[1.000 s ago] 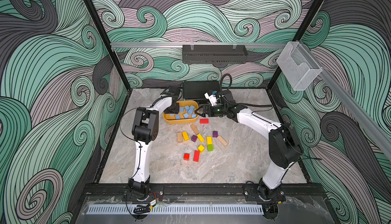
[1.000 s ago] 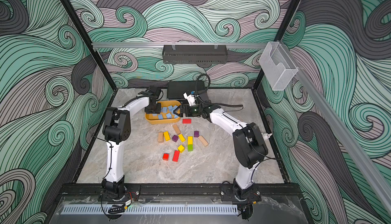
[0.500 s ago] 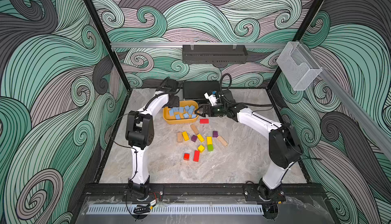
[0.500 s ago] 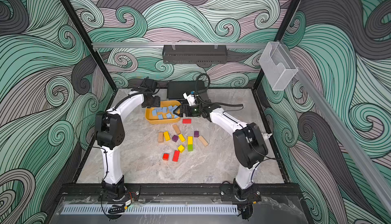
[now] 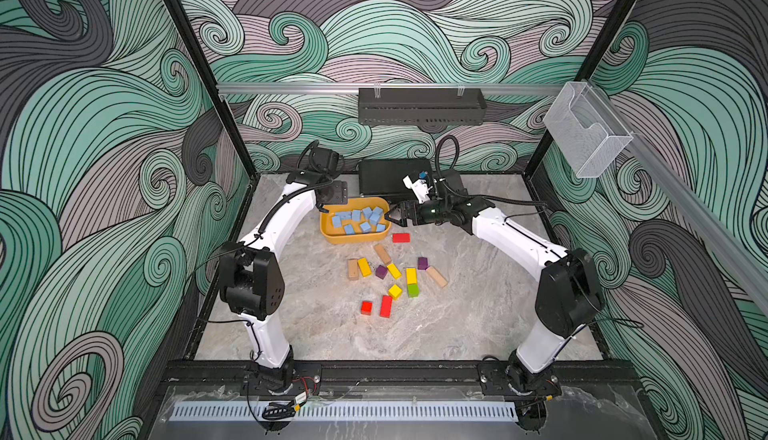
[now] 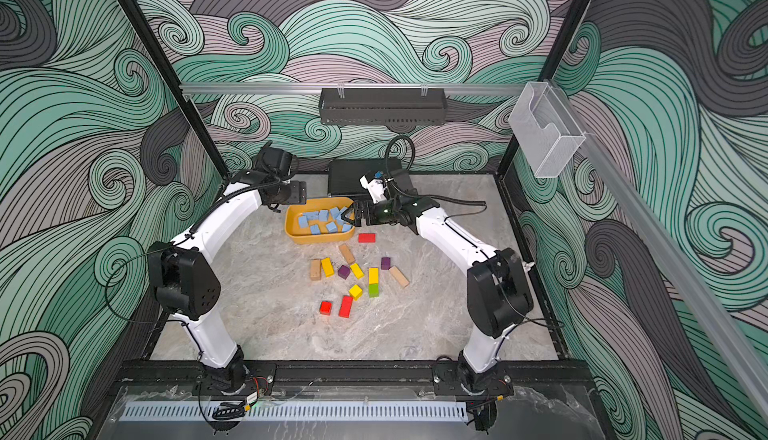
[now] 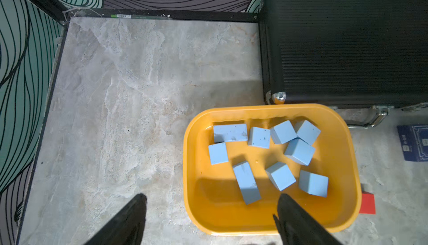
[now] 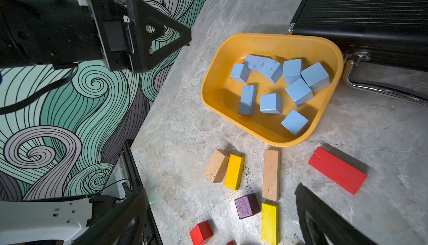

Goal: Pick out the blue building blocks
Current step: Reset both arms

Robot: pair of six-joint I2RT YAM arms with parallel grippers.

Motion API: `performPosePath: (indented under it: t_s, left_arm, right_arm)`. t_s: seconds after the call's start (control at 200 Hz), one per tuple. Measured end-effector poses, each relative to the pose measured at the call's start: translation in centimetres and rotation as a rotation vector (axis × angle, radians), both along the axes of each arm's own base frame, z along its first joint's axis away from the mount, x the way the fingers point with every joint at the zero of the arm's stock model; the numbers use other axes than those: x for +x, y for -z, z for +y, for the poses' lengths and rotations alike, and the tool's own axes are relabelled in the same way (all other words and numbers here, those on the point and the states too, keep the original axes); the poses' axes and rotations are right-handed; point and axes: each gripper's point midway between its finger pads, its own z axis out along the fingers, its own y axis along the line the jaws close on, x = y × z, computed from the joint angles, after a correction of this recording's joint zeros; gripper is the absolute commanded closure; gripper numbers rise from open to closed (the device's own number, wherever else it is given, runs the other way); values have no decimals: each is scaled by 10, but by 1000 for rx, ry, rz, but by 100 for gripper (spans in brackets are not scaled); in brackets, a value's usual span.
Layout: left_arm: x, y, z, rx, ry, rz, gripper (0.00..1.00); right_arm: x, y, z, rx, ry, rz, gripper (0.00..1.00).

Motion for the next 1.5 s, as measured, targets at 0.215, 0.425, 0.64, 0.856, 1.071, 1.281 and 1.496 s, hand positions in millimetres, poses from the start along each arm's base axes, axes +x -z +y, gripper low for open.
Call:
performPosePath:
  t_s: [0.215, 0.425, 0.64, 0.856, 1.071, 1.281, 1.496]
  left_arm:
    - [-36, -11, 19, 22, -10, -97, 2]
    - [-69, -33, 42, 33, -65, -288, 1]
    - [-94, -15, 69, 98, -143, -383, 1]
    - [-111, 24, 92, 206, -187, -346, 1]
    - [-119, 54, 112, 251, -244, -338, 1]
    - [-113, 80, 120, 268, -290, -340, 2]
    - [-106, 97, 125, 232, -295, -383, 1]
  right_arm:
    - [-14, -24, -24, -38, 53, -128, 1]
    - [-37, -33, -62, -80, 155, -278, 1]
    - [-48, -37, -116, -172, 341, -507, 1]
    - [-36, -21, -184, -374, 605, -641, 1]
    - [-31, 24, -256, -579, 847, -605, 1]
    - [-30, 63, -308, -699, 1026, -534, 1]
    - [-32, 94, -337, -733, 1121, -489, 1]
